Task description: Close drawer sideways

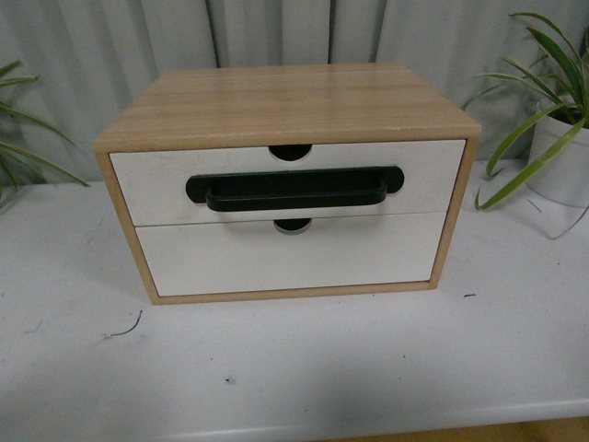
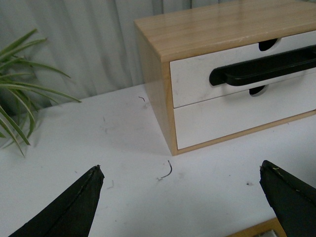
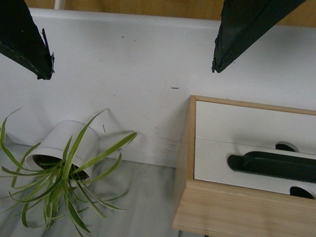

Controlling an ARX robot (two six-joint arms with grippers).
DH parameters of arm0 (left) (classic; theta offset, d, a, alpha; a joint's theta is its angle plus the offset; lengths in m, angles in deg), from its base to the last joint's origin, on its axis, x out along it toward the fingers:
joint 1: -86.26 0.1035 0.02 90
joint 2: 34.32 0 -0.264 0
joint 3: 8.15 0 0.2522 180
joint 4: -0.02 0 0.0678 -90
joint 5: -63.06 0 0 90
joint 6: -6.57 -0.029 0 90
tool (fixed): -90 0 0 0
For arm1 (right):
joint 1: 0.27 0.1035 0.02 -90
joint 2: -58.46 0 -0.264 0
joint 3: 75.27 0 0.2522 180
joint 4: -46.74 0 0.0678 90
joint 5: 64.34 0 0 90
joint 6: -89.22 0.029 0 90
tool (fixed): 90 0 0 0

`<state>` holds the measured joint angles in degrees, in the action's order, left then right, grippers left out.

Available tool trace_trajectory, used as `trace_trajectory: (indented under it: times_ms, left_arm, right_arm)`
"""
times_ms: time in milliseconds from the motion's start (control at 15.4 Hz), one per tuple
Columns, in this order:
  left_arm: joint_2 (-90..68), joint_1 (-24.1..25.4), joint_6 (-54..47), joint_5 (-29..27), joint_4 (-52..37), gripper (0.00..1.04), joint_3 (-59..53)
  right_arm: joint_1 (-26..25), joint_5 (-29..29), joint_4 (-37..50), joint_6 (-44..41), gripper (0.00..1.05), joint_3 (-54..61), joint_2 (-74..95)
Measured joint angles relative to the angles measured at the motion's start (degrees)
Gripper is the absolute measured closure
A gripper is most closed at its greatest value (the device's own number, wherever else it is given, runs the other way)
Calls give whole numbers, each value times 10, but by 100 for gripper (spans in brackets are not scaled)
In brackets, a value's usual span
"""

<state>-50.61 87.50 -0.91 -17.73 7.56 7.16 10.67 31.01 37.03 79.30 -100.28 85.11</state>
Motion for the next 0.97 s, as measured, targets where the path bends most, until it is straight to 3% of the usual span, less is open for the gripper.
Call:
trace_trajectory:
  times_ms: [129, 194, 259, 453, 518, 583, 647, 971]
  left_arm:
    - [-2, 0, 22, 4, 2, 7, 0]
    - [6, -11, 41, -44, -56, 16, -9]
    - [24, -12, 55, -84, -83, 27, -9]
    - [54, -12, 70, -92, -46, 65, -9]
    - [63, -12, 71, -92, -40, 75, -9]
    - [94, -12, 71, -94, 7, 88, -8]
    - [149, -12, 71, -92, 70, 101, -9]
    - [158, -12, 73, -92, 64, 103, -9]
  right_arm:
    - [0, 7, -1, 3, 7, 3, 3]
    - [5, 39, 92, 30, 15, 34, 0]
    - [-3, 43, 139, 54, 26, 60, -21]
    - [-41, 17, 123, 87, 64, 78, -68]
    - [-77, -29, 110, 88, 75, 83, -81]
    - [-112, -44, 104, 89, 88, 87, -96]
    - [-113, -49, 95, 90, 101, 89, -109]
    - [-110, -53, 68, 91, 103, 106, -159]
